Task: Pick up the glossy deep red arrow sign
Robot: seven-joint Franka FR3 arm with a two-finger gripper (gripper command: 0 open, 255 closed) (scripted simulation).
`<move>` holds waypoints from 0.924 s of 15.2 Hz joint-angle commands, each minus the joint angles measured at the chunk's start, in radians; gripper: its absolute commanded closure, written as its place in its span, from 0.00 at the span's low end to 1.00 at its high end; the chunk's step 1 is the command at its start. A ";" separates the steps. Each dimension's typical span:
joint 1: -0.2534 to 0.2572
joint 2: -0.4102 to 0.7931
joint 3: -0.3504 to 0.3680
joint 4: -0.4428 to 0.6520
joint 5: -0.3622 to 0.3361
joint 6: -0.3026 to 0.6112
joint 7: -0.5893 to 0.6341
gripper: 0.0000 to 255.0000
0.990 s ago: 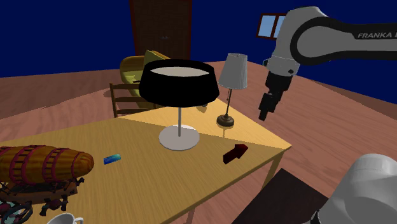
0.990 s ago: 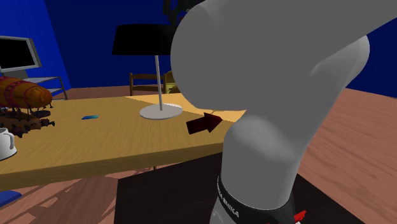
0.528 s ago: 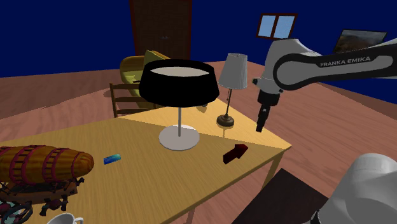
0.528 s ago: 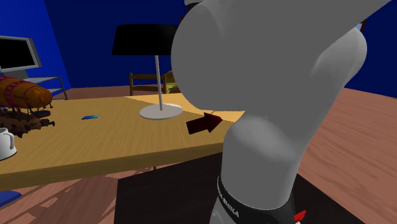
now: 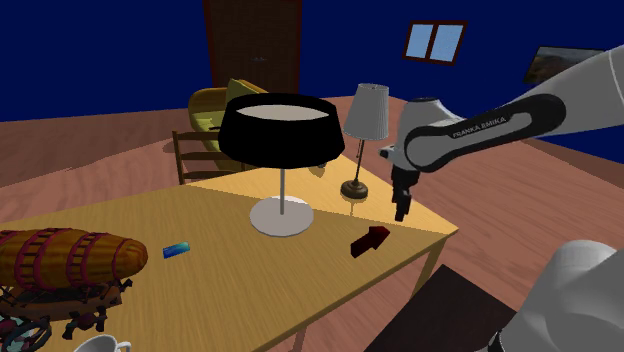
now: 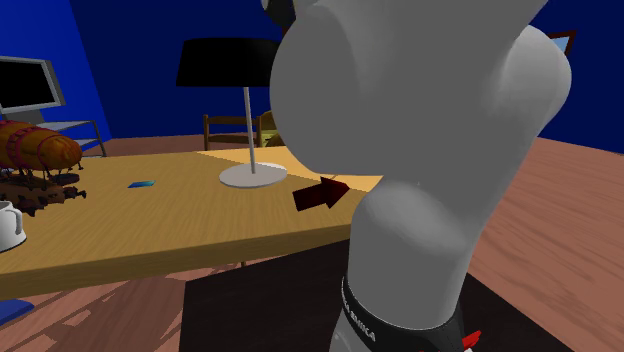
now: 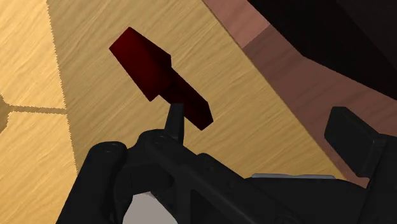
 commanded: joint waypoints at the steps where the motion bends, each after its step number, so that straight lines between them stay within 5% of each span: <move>1: 0.008 0.080 -0.030 0.007 -0.011 0.075 -0.089 0.00; 7: 0.032 0.338 -0.078 0.071 0.014 0.271 -0.340 0.00; 14: 0.008 0.592 -0.050 0.171 0.079 0.429 -0.572 0.00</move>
